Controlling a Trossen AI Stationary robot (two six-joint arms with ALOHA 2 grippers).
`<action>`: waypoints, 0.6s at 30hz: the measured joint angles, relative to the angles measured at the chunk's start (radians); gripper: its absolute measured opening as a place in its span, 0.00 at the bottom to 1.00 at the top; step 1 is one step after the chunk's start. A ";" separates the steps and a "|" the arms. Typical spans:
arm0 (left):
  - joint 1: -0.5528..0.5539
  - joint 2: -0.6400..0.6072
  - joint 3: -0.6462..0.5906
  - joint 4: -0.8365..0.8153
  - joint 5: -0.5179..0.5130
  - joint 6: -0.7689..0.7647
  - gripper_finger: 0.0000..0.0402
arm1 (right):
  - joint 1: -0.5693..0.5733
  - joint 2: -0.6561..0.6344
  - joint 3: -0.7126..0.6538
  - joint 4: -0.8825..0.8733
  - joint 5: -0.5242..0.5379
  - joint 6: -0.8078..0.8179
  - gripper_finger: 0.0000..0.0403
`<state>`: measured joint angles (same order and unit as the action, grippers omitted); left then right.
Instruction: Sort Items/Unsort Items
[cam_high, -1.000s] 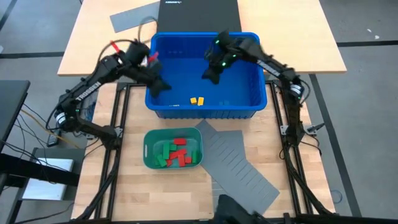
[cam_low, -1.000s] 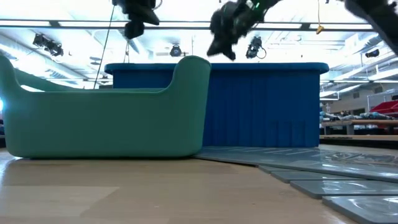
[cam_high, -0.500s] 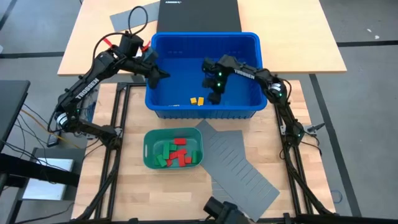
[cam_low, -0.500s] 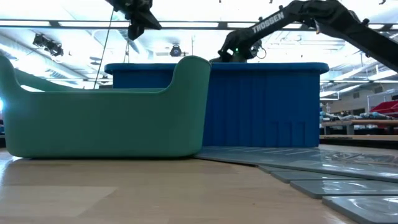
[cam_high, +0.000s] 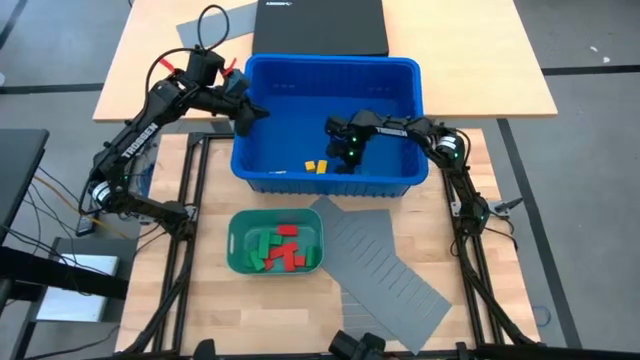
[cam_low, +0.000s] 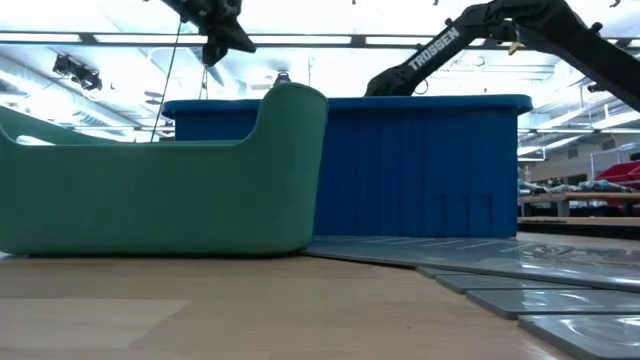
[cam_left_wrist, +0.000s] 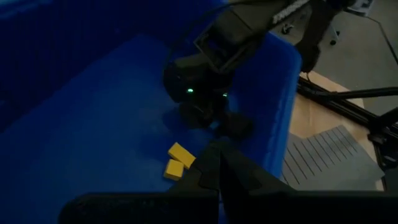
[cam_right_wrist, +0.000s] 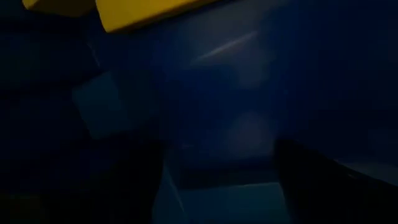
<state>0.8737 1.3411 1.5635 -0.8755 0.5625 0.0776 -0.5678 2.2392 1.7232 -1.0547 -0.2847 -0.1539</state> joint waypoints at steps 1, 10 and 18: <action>0.005 0.000 0.000 0.002 0.000 0.000 0.01 | 0.000 -0.001 -0.007 0.008 0.001 0.000 0.76; 0.036 0.001 0.000 0.020 -0.001 -0.002 0.01 | -0.031 0.005 0.040 -0.009 0.070 0.000 0.44; 0.036 0.001 0.000 0.019 -0.001 -0.003 0.01 | -0.100 0.013 0.157 -0.044 0.105 -0.001 0.04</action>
<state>0.9100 1.3418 1.5631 -0.8562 0.5613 0.0750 -0.6679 2.2523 1.8801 -1.0985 -0.1796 -0.1553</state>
